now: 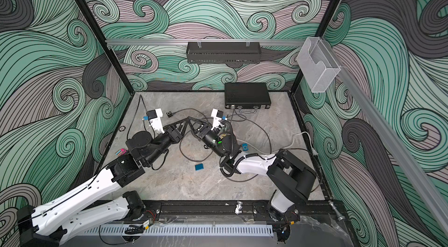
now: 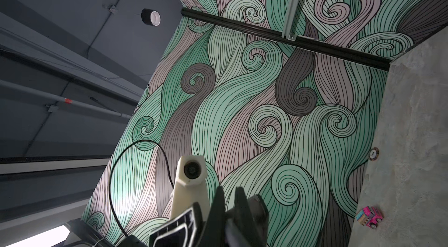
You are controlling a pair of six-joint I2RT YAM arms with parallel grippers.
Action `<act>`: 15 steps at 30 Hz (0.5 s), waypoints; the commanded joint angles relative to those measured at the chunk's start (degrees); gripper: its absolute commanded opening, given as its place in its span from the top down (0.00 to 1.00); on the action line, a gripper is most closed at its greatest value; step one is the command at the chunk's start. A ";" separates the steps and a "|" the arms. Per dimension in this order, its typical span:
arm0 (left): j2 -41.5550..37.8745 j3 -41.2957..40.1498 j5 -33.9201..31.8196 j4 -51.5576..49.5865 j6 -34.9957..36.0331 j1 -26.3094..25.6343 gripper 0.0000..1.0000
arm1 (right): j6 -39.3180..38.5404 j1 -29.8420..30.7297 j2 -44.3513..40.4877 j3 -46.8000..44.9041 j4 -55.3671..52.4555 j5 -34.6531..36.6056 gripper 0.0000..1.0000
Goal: Charge mp3
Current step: Pick up the charging cable from the center of the board, then pick up the MP3 player from the center of the board.
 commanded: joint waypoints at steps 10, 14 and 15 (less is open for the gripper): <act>-2.07 15.53 3.83 -53.24 10.04 -0.44 0.48 | -20.52 -7.82 -15.02 -1.86 -40.67 -11.51 1.00; 0.03 8.80 12.81 -54.40 11.53 -0.53 0.50 | -33.15 -9.91 -19.42 3.90 -56.53 -14.24 1.00; 0.72 6.22 14.94 -52.61 12.39 -0.73 0.51 | -35.21 -10.76 -20.02 5.52 -59.82 -14.49 1.00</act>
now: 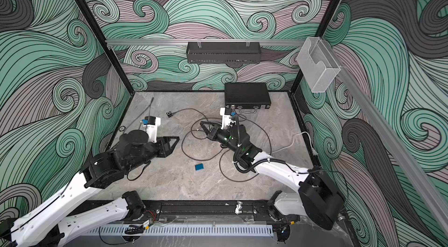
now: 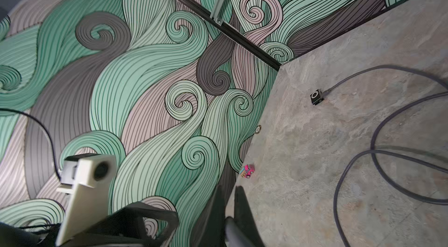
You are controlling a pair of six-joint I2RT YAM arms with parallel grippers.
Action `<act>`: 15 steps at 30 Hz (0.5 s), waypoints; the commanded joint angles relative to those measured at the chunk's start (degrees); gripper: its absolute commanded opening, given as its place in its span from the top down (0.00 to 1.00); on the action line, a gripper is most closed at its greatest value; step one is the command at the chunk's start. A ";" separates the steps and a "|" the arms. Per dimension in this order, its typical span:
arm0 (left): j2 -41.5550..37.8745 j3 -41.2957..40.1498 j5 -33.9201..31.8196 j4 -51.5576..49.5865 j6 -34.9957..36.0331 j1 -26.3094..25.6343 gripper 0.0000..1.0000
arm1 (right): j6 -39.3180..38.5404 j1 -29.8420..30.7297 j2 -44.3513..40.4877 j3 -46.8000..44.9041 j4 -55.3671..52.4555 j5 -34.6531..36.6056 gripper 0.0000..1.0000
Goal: Charge mp3
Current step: Pick up the MP3 player from the center of the board.
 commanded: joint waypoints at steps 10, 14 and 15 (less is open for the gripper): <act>16.07 -10.63 8.83 1.67 17.06 -3.01 0.47 | -9.97 -10.86 -1.09 5.12 -21.35 -8.74 1.00; 27.06 -7.43 11.88 3.98 22.33 -3.10 0.46 | -9.16 -13.39 -2.06 3.41 -20.71 -9.53 1.00; 29.78 -6.66 12.01 4.59 23.43 -3.17 0.45 | -9.03 -14.27 -2.19 3.19 -20.61 -9.84 1.00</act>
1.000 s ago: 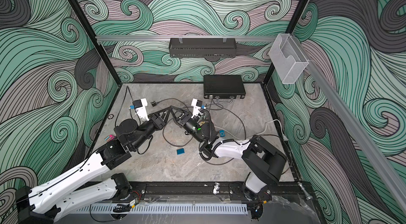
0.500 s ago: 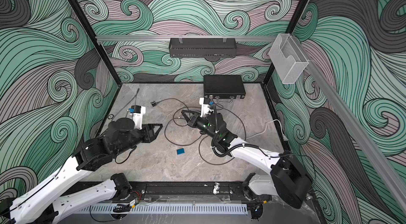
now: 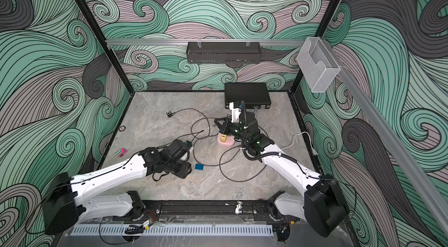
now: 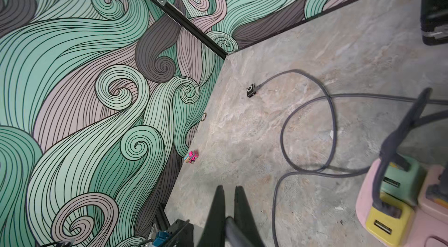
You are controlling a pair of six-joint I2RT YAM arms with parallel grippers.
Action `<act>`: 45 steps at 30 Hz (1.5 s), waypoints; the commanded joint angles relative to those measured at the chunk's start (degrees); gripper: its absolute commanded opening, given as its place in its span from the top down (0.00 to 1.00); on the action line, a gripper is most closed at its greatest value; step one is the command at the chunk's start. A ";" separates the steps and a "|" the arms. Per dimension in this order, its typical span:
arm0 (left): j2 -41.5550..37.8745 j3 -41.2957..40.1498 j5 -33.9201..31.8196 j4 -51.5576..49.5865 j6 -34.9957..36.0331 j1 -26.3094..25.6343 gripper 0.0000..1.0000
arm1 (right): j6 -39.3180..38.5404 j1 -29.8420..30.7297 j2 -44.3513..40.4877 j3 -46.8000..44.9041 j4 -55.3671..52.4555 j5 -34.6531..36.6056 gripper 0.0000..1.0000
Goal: Charge mp3
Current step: Pick up the MP3 player from the center of the board.
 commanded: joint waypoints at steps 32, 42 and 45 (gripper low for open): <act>27.54 13.81 10.21 1.17 21.21 2.51 0.38 | -0.51 -6.83 -21.23 -10.05 -4.51 -1.12 1.00; 23.54 8.28 12.10 2.76 14.79 0.71 0.38 | -0.29 -6.92 -23.71 -11.30 -5.15 -0.92 1.00; 22.94 7.60 9.43 3.17 12.98 -1.32 0.39 | -0.23 -6.94 -23.91 -11.65 -5.16 -1.22 1.00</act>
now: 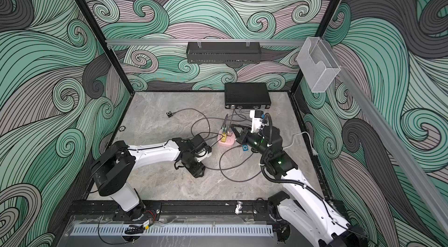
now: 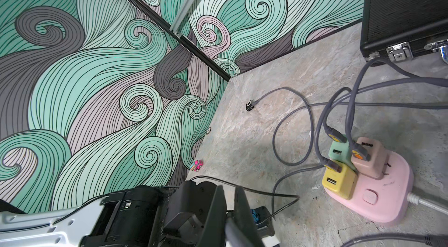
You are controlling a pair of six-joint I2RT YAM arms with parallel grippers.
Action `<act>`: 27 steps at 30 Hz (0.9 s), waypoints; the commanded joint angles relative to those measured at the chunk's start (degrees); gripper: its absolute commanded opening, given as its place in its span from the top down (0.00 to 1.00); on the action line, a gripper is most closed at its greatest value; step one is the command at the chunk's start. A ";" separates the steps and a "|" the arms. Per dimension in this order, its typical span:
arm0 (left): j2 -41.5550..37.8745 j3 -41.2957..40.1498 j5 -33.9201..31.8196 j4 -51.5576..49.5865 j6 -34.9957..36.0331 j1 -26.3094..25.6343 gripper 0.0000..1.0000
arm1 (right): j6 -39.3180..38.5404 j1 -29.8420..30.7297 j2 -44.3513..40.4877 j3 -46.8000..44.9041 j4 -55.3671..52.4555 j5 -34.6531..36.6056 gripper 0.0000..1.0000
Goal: Charge mp3
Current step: Pick up the MP3 player from the center of the board.
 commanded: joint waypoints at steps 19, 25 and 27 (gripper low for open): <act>3.20 -0.37 -14.60 1.12 -12.07 -4.01 0.50 | -1.96 -0.32 -3.58 -0.98 -3.43 1.62 1.00; 3.42 -1.29 -12.27 2.41 -11.92 -4.02 0.57 | -2.05 -0.34 -3.37 -1.40 -3.64 1.84 1.00; 3.64 -1.44 -11.91 2.26 -12.06 -4.08 0.58 | -2.05 -0.32 -3.12 -1.32 -4.02 1.84 1.00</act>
